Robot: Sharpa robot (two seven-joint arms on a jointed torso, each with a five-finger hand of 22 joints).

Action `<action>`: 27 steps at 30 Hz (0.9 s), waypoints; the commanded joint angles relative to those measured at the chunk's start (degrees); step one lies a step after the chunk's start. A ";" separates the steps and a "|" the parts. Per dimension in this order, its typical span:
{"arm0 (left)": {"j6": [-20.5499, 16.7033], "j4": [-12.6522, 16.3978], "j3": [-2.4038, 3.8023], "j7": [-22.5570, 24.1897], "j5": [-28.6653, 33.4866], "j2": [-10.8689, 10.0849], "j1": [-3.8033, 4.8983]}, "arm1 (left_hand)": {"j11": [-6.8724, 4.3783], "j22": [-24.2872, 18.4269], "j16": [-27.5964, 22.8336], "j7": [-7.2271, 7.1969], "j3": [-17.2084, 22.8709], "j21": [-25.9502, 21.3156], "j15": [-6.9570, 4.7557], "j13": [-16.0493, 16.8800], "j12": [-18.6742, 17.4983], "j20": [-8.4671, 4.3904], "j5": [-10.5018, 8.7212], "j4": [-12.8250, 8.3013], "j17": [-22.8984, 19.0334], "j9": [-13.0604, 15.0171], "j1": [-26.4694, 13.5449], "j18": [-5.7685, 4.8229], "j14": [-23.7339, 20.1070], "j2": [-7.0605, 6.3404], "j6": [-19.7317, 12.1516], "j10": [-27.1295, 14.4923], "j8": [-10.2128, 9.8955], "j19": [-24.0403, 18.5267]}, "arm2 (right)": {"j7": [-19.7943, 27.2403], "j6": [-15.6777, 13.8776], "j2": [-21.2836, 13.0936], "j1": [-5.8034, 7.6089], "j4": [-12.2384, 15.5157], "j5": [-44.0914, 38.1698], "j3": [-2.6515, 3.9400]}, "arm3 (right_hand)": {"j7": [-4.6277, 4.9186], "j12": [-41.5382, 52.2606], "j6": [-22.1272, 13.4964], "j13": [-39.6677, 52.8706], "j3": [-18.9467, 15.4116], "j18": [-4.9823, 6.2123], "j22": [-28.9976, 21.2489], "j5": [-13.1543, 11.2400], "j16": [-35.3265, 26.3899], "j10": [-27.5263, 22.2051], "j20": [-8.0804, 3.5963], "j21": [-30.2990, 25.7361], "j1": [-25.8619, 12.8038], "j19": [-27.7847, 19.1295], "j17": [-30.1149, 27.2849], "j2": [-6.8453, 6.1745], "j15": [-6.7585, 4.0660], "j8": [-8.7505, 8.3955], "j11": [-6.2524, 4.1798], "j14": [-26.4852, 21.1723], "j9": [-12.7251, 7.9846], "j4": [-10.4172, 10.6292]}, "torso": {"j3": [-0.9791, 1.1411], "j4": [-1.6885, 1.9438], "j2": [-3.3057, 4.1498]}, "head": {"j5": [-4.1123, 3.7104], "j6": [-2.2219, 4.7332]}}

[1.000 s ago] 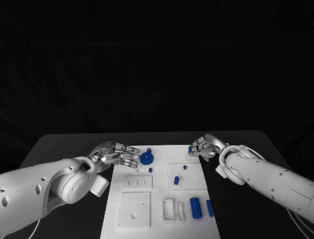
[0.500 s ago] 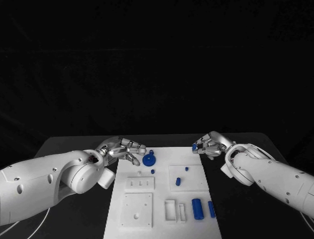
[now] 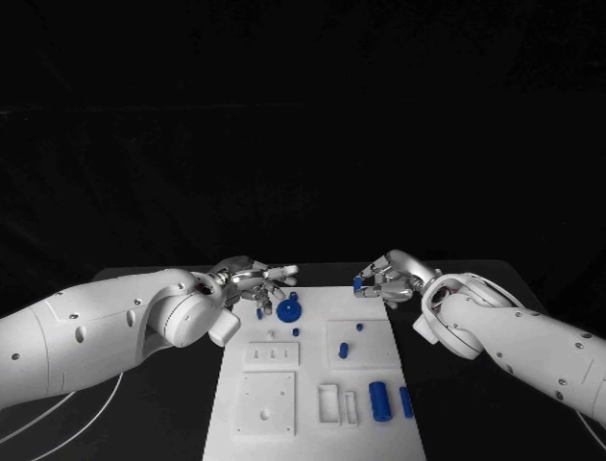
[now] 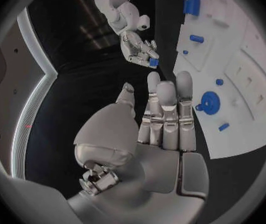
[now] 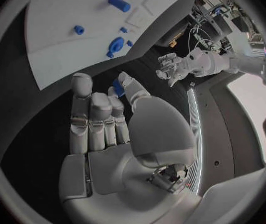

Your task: Assemble the parts on the task board

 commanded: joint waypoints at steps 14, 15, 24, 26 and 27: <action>2.44 -1.95 -0.17 -15.29 0.32 3.32 0.90 | -1.20 9.29 11.46 -0.59 2.98 6.65 -0.93 13.99 18.91 -0.63 -0.04 -1.50 12.51 8.80 -2.26 2.28 2.94 -0.48 0.24 -5.93 -0.28 0.17 | -3.07 1.50 3.59 -0.03 2.21 -2.77 -1.72 | 0.14 0.34 -0.10 0.18 1.24 1.06 -0.58 -0.34 0.36 0.54 0.34 1.06 -0.69 2.68 0.61 -0.14 -0.08 0.35 -0.05 0.40 0.04 0.30 | -0.13 -1.20 -0.68 | -0.21 -0.49; 2.60 -1.96 -0.17 -15.84 0.21 3.49 0.93 | -1.20 9.62 11.51 -0.56 3.03 6.68 -0.94 14.01 18.93 -0.65 0.02 -1.60 12.63 8.48 -2.21 2.28 3.00 -0.35 0.25 -5.87 -0.28 0.33 | -3.06 1.48 3.74 -0.03 2.31 -2.73 -1.80 | 0.14 0.34 -0.10 0.18 1.24 1.06 -0.58 -0.34 0.36 0.54 0.34 1.06 -0.69 2.68 0.61 -0.14 -0.08 0.35 -0.05 0.40 0.04 0.30 | -0.12 -1.14 -0.61 | -0.19 -0.40; 4.37 -2.19 -0.19 -19.56 -2.32 4.83 1.22 | -1.31 11.48 11.76 -0.70 2.75 6.02 -0.98 14.11 18.85 -0.66 4.82 -2.43 13.37 6.15 -3.06 2.25 3.17 -0.36 1.07 -5.66 -0.16 0.66 | -3.22 1.62 4.65 -0.03 3.06 -2.65 -2.26 | 0.17 0.35 -0.16 0.19 1.33 1.09 -0.68 -0.32 0.38 0.55 0.36 1.31 -0.59 2.67 0.75 -0.21 -0.07 0.35 -0.04 0.40 0.04 0.21 | -0.19 -1.21 -0.50 | 0.22 -0.87; 4.33 -2.13 -0.19 -20.00 -2.83 5.07 1.26 | -1.63 11.82 12.00 -1.34 2.30 5.97 -1.23 14.16 18.85 -0.88 9.85 -2.81 13.77 7.42 -3.79 2.11 3.22 -1.64 2.97 -5.63 0.26 0.71 | -3.30 1.77 4.88 -0.03 3.10 -2.67 -2.32 | 0.17 0.35 -0.16 0.19 1.33 1.09 -0.68 -0.32 0.38 0.55 0.36 1.31 -0.59 2.67 0.75 -0.21 -0.07 0.35 -0.04 0.40 0.04 0.21 | -0.21 -1.26 -0.47 | 0.17 -0.93; 4.27 -2.09 -0.19 -20.17 -3.11 5.17 1.27 | -1.82 12.21 12.21 -1.69 2.42 5.89 -1.40 14.30 18.95 -1.13 11.79 -3.32 14.07 9.72 -4.13 1.91 3.18 -2.14 3.24 -5.66 0.30 0.76 | -3.35 1.84 4.98 -0.03 3.11 -2.67 -2.37 | 0.17 0.35 -0.16 0.19 1.33 1.09 -0.68 -0.32 0.38 0.55 0.36 1.31 -0.59 2.67 0.75 -0.21 -0.07 0.35 -0.04 0.40 0.04 0.21 | -0.19 -1.26 -0.48 | 0.13 -0.94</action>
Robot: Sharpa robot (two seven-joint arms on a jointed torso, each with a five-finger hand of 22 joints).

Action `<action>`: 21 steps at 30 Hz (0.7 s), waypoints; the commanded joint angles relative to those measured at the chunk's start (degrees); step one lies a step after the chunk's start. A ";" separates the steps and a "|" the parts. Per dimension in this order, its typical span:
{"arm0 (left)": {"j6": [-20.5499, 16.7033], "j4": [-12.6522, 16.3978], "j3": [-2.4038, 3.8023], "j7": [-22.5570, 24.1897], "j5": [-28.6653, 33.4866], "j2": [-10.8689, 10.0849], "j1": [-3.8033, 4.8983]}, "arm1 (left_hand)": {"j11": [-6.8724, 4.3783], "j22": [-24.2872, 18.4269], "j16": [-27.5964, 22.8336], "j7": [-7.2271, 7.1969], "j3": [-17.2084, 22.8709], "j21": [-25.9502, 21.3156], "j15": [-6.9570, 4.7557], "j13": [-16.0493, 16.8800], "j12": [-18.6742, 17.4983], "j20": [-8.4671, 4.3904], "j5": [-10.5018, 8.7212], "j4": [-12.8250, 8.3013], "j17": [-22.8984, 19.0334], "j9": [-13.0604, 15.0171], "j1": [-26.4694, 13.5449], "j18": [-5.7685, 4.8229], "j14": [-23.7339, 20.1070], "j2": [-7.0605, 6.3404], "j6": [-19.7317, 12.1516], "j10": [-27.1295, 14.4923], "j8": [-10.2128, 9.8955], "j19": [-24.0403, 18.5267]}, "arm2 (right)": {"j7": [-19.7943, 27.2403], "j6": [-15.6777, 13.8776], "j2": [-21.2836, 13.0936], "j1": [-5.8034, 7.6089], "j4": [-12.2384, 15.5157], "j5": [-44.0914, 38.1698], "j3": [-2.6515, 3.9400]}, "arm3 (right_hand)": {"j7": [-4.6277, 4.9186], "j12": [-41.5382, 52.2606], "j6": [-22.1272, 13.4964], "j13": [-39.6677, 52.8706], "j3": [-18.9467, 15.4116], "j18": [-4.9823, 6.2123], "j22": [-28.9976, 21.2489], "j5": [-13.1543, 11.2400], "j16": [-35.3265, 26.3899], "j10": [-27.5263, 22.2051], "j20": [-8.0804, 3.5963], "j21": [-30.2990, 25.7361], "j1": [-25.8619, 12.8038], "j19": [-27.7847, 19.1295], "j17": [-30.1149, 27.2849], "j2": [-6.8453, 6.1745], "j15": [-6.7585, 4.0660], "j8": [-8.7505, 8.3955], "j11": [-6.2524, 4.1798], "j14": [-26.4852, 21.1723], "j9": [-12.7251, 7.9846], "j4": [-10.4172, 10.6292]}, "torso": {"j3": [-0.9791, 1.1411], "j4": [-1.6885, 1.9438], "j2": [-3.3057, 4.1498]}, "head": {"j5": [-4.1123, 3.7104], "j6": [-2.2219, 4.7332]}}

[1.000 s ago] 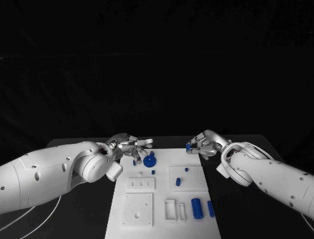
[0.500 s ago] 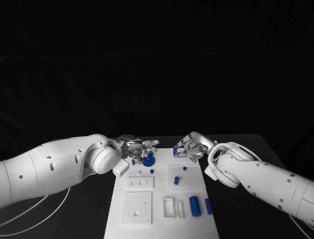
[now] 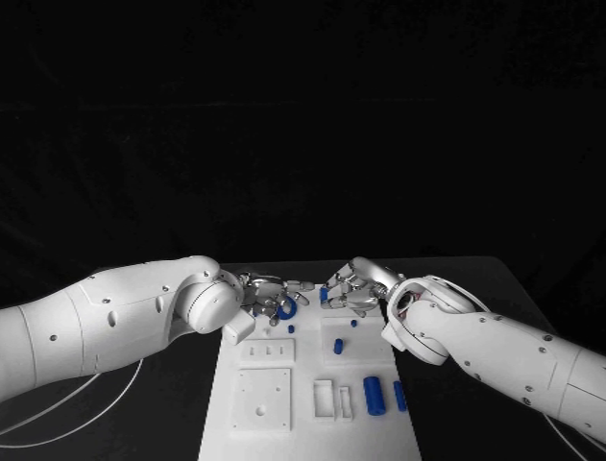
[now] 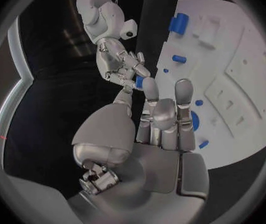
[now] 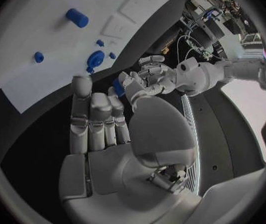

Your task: Assemble the parts on the task board

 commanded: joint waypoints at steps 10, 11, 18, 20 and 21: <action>1.38 0.05 0.03 -3.48 -4.80 0.89 0.27 | -0.65 3.50 0.61 -1.24 1.70 -1.99 -0.34 0.97 1.87 -0.57 2.71 0.98 0.67 20.90 -2.31 0.21 0.13 -3.00 -3.75 -0.89 7.11 0.83 | -0.41 1.76 0.79 -0.01 0.25 -0.67 -0.53 | 0.27 0.42 -0.35 0.08 0.40 1.10 -0.22 -0.19 0.10 0.35 0.40 0.33 -0.29 2.65 0.16 0.03 -0.01 0.22 0.24 0.39 0.04 -0.01 | 0.06 0.04 0.10 | -0.81 0.18; 1.36 0.03 0.04 -3.57 -5.03 0.90 0.27 | -0.64 3.80 0.54 -1.24 2.30 -2.13 -0.31 0.96 1.95 -0.56 2.29 1.73 0.57 21.60 -2.32 0.19 0.11 -3.55 -4.07 -0.92 7.32 0.92 | -0.40 1.81 0.84 -0.01 0.28 -0.67 -0.56 | 0.27 0.42 -0.35 0.08 0.40 1.10 -0.22 -0.19 0.10 0.35 0.40 0.33 -0.29 2.65 0.16 0.03 -0.01 0.22 0.24 0.39 0.04 -0.01 | 0.06 0.01 0.11 | -0.82 0.16; 1.02 -0.09 0.05 -3.95 -6.44 1.11 0.26 | -0.59 4.89 0.63 -1.20 3.47 -2.86 -0.30 1.00 2.34 -0.54 2.00 3.73 0.53 23.13 -2.56 0.16 0.08 -4.44 -4.60 -1.16 7.54 1.15 | -0.57 2.62 1.13 -0.01 0.46 -0.75 -0.64 | 0.30 0.42 -0.46 0.09 0.38 1.14 -0.33 -0.23 0.06 0.34 0.42 0.31 -0.37 2.63 0.18 0.05 -0.01 0.21 0.26 0.39 0.03 -0.05 | 0.07 0.14 0.18 | -0.88 0.35; 0.86 -0.10 0.05 -4.01 -6.73 1.20 0.26 | -0.57 5.47 0.73 -1.20 3.59 -3.14 -0.28 1.24 2.89 -0.51 2.03 4.10 0.55 23.67 -2.50 0.18 0.02 -4.61 -4.76 -1.55 7.70 1.20 | -0.61 2.86 1.19 -0.01 0.56 -0.78 -0.65 | 0.30 0.42 -0.46 0.09 0.38 1.14 -0.33 -0.23 0.06 0.34 0.42 0.31 -0.37 2.63 0.18 0.05 -0.01 0.21 0.26 0.39 0.03 -0.05 | 0.05 0.18 0.21 | -0.88 0.38; 0.81 -0.10 0.06 -4.03 -6.84 1.23 0.26 | -0.57 5.47 0.73 -1.20 3.59 -3.14 -0.28 1.24 2.89 -0.51 2.03 4.10 0.55 23.67 -2.50 0.18 0.02 -4.61 -4.76 -1.55 7.70 1.20 | -0.63 2.94 1.22 -0.01 0.61 -0.80 -0.65 | 0.30 0.43 -0.46 0.09 0.38 1.14 -0.34 -0.25 0.06 0.34 0.42 0.31 -0.37 2.63 0.18 0.05 0.00 0.21 0.26 0.40 0.04 -0.05 | 0.06 0.18 0.23 | -0.86 0.39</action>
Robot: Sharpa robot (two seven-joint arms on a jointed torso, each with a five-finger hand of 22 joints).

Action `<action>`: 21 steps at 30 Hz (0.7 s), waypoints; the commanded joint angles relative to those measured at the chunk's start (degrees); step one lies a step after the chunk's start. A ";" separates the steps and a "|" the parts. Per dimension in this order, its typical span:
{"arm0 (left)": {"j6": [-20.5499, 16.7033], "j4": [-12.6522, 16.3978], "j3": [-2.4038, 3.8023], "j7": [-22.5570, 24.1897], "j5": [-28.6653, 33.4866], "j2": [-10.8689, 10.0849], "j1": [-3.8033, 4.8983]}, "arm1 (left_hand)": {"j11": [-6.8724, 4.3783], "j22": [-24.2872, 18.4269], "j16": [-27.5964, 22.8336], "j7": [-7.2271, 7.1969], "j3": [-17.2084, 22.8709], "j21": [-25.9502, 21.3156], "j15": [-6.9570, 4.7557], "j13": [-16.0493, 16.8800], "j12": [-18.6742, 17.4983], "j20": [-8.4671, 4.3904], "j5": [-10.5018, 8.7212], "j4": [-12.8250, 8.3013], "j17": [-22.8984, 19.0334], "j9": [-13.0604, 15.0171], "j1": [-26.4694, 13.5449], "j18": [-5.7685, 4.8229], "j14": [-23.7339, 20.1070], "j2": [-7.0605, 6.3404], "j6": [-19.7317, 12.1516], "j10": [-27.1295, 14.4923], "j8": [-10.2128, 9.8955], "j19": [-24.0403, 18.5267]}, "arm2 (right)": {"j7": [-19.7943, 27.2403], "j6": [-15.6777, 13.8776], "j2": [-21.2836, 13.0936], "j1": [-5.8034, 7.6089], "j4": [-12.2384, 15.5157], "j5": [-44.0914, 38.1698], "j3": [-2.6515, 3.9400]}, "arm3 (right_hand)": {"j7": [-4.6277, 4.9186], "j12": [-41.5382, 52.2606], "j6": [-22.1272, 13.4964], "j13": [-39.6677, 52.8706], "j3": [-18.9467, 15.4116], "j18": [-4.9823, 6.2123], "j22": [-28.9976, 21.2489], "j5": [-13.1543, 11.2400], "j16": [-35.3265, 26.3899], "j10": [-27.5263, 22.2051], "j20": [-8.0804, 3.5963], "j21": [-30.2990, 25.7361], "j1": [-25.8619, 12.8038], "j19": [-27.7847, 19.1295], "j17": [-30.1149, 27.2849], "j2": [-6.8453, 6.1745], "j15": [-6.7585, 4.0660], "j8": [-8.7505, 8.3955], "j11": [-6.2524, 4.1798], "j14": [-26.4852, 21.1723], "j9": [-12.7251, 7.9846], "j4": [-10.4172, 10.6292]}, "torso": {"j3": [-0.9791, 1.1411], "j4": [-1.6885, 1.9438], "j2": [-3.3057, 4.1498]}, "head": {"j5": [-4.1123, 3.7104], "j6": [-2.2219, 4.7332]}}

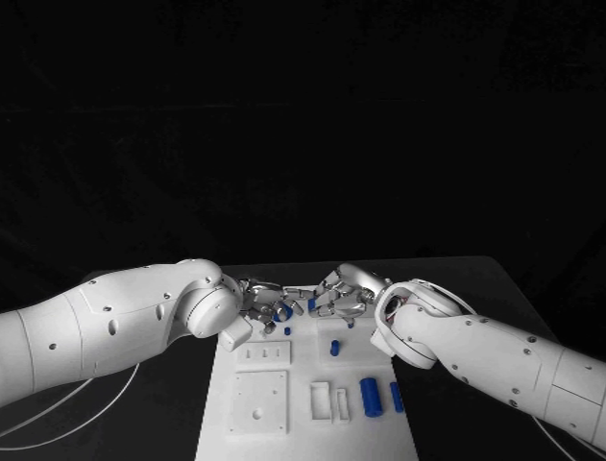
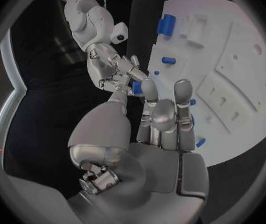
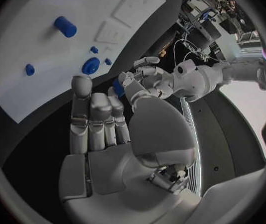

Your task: Assemble the parts on the task board

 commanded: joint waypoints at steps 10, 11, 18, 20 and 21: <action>2.12 0.17 0.05 -0.47 -3.93 0.52 0.19 | 0.18 0.80 -0.20 0.19 0.61 -1.09 -0.14 -0.12 0.42 0.14 -1.07 0.90 -0.71 -0.55 0.12 0.26 -0.24 -1.20 -0.81 -0.66 -0.28 0.19 | -0.30 2.24 0.34 -0.01 0.68 -0.98 -0.03 | 0.18 0.26 0.08 0.14 0.35 1.14 -0.10 -0.37 0.10 0.37 0.43 0.44 -0.37 2.64 0.17 0.15 0.01 0.30 0.24 0.43 0.09 -0.08 | -0.05 0.00 0.12 | 0.39 0.04; 2.20 0.17 0.05 -0.48 -4.11 0.54 0.19 | 0.18 0.80 -0.20 0.19 0.61 -1.09 -0.14 -0.12 0.42 0.14 -1.07 0.90 -0.71 -0.55 0.12 0.26 -0.24 -1.20 -0.81 -0.66 -0.28 0.19 | -0.32 2.28 0.35 0.00 0.71 -1.01 -0.03 | 0.18 0.26 0.08 0.14 0.35 1.14 -0.10 -0.37 0.10 0.37 0.43 0.44 -0.37 2.64 0.17 0.15 0.01 0.30 0.24 0.43 0.09 -0.08 | -0.02 -0.01 0.13 | 0.43 -0.05; 2.08 0.14 0.06 -0.41 -4.73 0.66 0.17 | 0.20 1.31 -0.12 0.21 0.58 -1.35 -0.12 -0.18 0.52 0.15 -1.51 0.89 -0.77 -0.51 0.18 0.26 -0.29 -1.03 -0.93 -0.75 -0.24 0.29 | -0.55 2.90 0.46 0.00 0.80 -1.24 -0.04 | 0.18 0.15 0.10 0.05 0.24 1.14 -0.26 -0.36 -0.02 0.30 0.44 0.39 -0.43 2.60 0.15 0.19 0.01 0.27 0.24 0.39 0.07 -0.13 | -0.03 0.06 0.09 | 0.54 -0.16; 1.91 0.15 0.06 -0.28 -4.79 0.69 0.17 | 0.21 1.68 -0.11 0.22 0.07 -1.61 -0.14 -0.22 0.60 0.17 -1.50 0.35 -0.86 -0.51 0.19 0.25 -0.32 -0.31 -0.89 -0.76 -0.19 0.33 | -0.60 3.09 0.48 0.00 0.80 -1.30 -0.05 | 0.18 0.15 0.10 0.05 0.24 1.14 -0.26 -0.36 -0.02 0.30 0.44 0.39 -0.43 2.60 0.15 0.19 0.01 0.27 0.24 0.39 0.07 -0.13 | -0.05 0.12 0.10 | 0.54 -0.14; 1.84 0.17 0.06 -0.22 -4.81 0.69 0.17 | 0.18 1.81 -0.08 0.19 -0.05 -1.67 -0.12 -0.24 0.60 0.17 -1.45 0.15 -0.83 -0.52 0.24 0.24 -0.31 -0.01 -0.87 -0.78 -0.19 0.37 | -0.62 3.14 0.50 0.00 0.80 -1.32 -0.05 | 0.18 0.15 0.10 0.05 0.24 1.14 -0.26 -0.36 -0.02 0.30 0.44 0.39 -0.43 2.60 0.15 0.19 0.01 0.27 0.24 0.39 0.07 -0.13 | -0.03 0.14 0.11 | 0.53 -0.15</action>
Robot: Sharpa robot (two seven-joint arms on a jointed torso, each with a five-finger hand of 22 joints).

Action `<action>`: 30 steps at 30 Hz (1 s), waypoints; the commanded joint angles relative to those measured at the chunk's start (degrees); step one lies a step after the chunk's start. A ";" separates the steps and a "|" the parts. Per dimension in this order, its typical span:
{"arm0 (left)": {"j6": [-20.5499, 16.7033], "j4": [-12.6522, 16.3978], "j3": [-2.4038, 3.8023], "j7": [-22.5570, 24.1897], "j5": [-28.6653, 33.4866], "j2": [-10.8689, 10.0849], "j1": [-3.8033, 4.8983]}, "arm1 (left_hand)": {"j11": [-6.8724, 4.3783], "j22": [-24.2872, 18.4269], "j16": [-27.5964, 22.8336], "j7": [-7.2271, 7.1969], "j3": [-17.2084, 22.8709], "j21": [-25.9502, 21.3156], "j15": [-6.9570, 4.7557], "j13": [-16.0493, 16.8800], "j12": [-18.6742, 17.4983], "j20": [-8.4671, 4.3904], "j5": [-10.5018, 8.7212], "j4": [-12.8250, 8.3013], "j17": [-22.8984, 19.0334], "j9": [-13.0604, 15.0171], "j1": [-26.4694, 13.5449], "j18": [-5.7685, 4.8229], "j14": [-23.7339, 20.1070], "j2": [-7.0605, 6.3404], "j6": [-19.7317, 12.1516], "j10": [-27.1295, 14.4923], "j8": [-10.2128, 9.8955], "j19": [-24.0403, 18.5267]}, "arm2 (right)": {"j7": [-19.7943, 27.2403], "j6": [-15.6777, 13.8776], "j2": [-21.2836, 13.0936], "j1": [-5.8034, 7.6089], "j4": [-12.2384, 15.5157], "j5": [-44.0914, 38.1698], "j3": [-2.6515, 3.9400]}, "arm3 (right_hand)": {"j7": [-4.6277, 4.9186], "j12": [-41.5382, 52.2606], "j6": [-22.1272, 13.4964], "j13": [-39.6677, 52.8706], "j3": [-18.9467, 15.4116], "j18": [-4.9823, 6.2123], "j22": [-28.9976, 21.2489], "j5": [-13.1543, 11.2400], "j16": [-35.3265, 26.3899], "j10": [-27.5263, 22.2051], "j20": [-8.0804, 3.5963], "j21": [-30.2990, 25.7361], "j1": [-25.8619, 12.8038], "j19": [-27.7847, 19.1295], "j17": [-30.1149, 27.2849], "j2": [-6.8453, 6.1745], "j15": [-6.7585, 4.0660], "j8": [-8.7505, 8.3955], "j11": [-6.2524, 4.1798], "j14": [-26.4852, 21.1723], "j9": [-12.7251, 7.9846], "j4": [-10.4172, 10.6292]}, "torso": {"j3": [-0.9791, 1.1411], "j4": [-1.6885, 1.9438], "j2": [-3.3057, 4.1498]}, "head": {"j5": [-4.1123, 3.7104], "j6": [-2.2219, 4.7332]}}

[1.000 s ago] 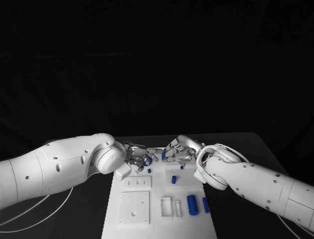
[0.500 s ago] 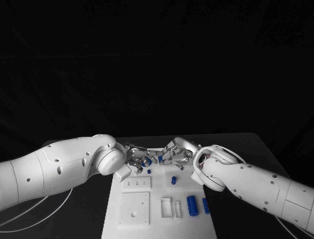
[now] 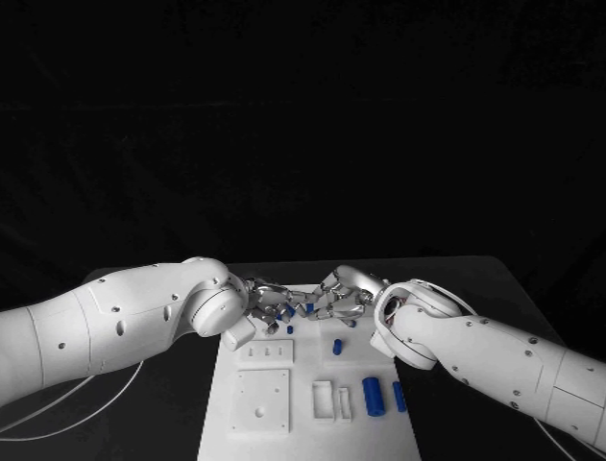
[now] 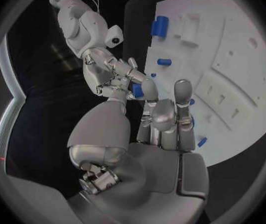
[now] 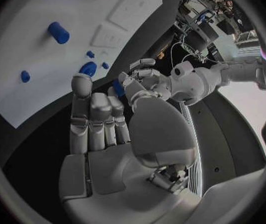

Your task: Assemble the parts on the task board

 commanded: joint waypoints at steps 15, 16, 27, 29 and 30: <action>0.40 0.16 0.06 0.28 -1.40 0.24 0.17 | -0.16 1.83 -0.06 0.07 -2.95 -1.91 -0.08 -0.29 0.30 0.20 -5.01 -2.75 -0.26 0.01 0.02 0.13 -0.53 5.33 -0.06 -0.52 -0.06 0.30 | -0.22 2.40 0.07 0.00 0.06 -0.97 -0.12 | 0.14 0.25 0.18 -0.02 0.11 1.08 -0.11 -0.43 -0.05 0.22 0.43 0.33 -0.54 2.61 -0.01 0.20 0.00 0.18 0.03 0.42 0.06 -0.07 | -0.04 0.15 0.08 | 0.18 -0.03; 0.44 0.09 0.06 0.19 -1.55 0.26 0.17 | -0.14 1.86 -0.12 0.07 -3.01 -1.95 -0.06 -0.30 0.28 0.22 -5.03 -2.78 -0.35 0.01 0.01 0.11 -0.60 5.27 -0.06 -0.58 -0.06 0.25 | -0.22 2.39 0.06 0.00 0.07 -0.97 -0.12 | 0.14 0.25 0.18 -0.02 0.11 1.08 -0.11 -0.43 -0.05 0.22 0.43 0.33 -0.54 2.61 -0.01 0.20 0.00 0.18 0.03 0.42 0.06 -0.07 | -0.04 0.12 0.06 | 0.25 -0.06; 1.28 -0.37 0.05 -0.40 -2.00 0.85 0.15 | -0.12 2.22 0.03 0.08 -3.14 -2.15 -0.03 -0.28 0.36 0.26 -5.15 -2.82 -0.20 -0.04 -0.13 0.04 -0.73 5.24 -0.07 -0.68 -0.11 0.06 | -0.25 2.25 0.17 0.01 0.17 -0.97 -0.13 | 0.15 0.16 0.18 -0.09 0.00 1.08 -0.23 -0.40 -0.16 0.13 0.41 0.21 -0.53 2.58 -0.06 0.19 -0.02 0.16 0.02 0.39 0.05 -0.03 | -0.04 0.14 0.07 | 0.19 0.06; 1.39 -0.32 0.05 -0.41 -2.01 1.00 0.15 | -0.14 2.33 0.06 0.06 -3.11 -2.20 -0.02 -0.27 0.39 0.26 -5.19 -2.88 -0.18 -0.04 -0.06 0.03 -0.76 5.29 0.03 -0.67 -0.08 0.05 | -0.25 2.28 0.24 0.01 0.17 -0.97 -0.13 | 0.15 0.16 0.18 -0.09 0.00 1.08 -0.23 -0.40 -0.16 0.13 0.41 0.21 -0.53 2.58 -0.06 0.19 -0.02 0.16 0.02 0.39 0.05 -0.03 | -0.05 0.13 0.10 | 0.25 0.01; 1.42 -0.29 0.05 -0.43 -2.00 1.07 0.15 | -0.14 2.41 0.10 0.04 -3.08 -2.22 -0.03 -0.27 0.41 0.26 -5.20 -2.95 -0.13 -0.05 0.03 0.02 -0.75 5.35 0.08 -0.67 -0.08 0.04 | -0.25 2.29 0.28 0.01 0.18 -0.97 -0.13 | 0.15 0.16 0.18 -0.09 0.00 1.08 -0.23 -0.40 -0.16 0.13 0.41 0.21 -0.53 2.58 -0.06 0.19 -0.02 0.16 0.02 0.39 0.05 -0.03 | -0.07 0.14 0.10 | 0.26 0.01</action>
